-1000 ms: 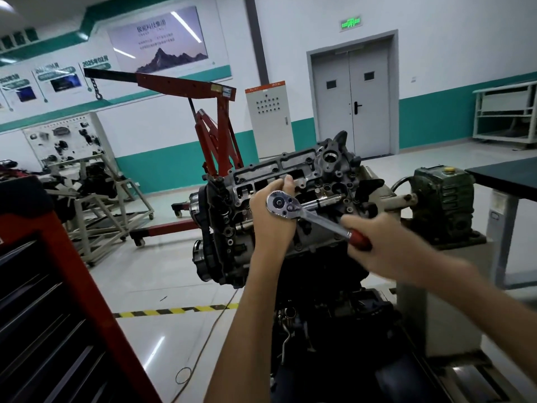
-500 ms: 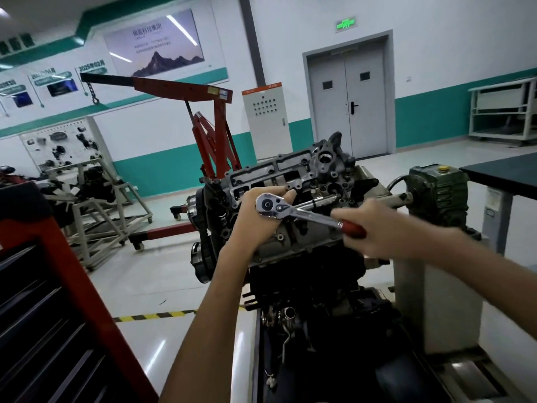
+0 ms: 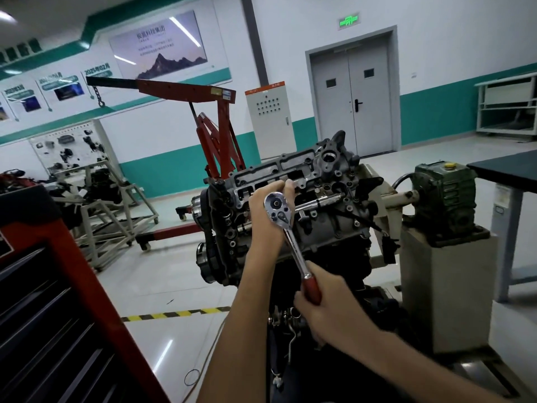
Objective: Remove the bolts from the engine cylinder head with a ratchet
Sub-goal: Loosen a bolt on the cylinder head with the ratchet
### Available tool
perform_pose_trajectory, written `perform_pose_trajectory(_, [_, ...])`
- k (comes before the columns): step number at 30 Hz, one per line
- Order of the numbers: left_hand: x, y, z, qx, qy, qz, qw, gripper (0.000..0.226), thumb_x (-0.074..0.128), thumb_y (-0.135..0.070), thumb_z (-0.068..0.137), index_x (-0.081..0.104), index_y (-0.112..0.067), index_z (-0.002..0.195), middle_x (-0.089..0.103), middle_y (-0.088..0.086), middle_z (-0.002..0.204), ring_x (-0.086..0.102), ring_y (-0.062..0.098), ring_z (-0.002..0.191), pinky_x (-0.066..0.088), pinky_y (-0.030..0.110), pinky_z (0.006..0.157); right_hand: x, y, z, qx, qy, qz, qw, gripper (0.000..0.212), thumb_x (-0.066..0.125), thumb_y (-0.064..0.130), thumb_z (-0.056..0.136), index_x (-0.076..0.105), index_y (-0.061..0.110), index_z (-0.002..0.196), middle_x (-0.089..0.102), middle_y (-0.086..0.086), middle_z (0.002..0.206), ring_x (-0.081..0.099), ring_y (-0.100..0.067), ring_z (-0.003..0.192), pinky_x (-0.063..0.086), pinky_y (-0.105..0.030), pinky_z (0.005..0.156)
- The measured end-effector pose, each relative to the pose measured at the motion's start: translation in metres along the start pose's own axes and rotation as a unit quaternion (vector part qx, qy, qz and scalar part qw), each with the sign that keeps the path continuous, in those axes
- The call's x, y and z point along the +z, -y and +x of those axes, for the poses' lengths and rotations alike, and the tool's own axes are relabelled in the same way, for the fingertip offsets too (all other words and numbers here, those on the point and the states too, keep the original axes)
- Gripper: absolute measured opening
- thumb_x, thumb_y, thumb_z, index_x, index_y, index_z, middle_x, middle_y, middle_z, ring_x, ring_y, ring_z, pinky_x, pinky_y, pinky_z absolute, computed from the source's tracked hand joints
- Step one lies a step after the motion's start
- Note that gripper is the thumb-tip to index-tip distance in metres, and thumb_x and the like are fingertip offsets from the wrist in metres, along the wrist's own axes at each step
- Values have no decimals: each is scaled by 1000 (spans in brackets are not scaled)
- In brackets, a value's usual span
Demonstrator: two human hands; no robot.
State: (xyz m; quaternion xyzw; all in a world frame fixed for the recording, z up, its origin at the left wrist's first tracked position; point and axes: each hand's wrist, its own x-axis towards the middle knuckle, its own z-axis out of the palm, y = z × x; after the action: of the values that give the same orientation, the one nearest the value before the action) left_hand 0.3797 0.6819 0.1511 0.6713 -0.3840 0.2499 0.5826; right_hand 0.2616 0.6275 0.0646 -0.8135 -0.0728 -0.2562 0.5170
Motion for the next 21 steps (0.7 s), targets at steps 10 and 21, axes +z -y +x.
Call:
perform_pose_trajectory(10, [-16,3,13,-3,149,39,988,30,61,-1,86,48,1,59,42,5,56,35,13,58,32,30,59,-137,17,75,-144,106,-422,889,13,58,8,82,53,20,82,50,9,51,50,-4,41,44,-17,44])
perform_pose_trajectory(21, [0,5,6,-3,37,-8,999,42,57,-1,92,41,4,54,34,19,51,32,14,52,25,28,51,22,-2,-3,15,-42,27,999,22,58,3,81,43,18,74,42,2,50,40,-8,35,36,-23,39])
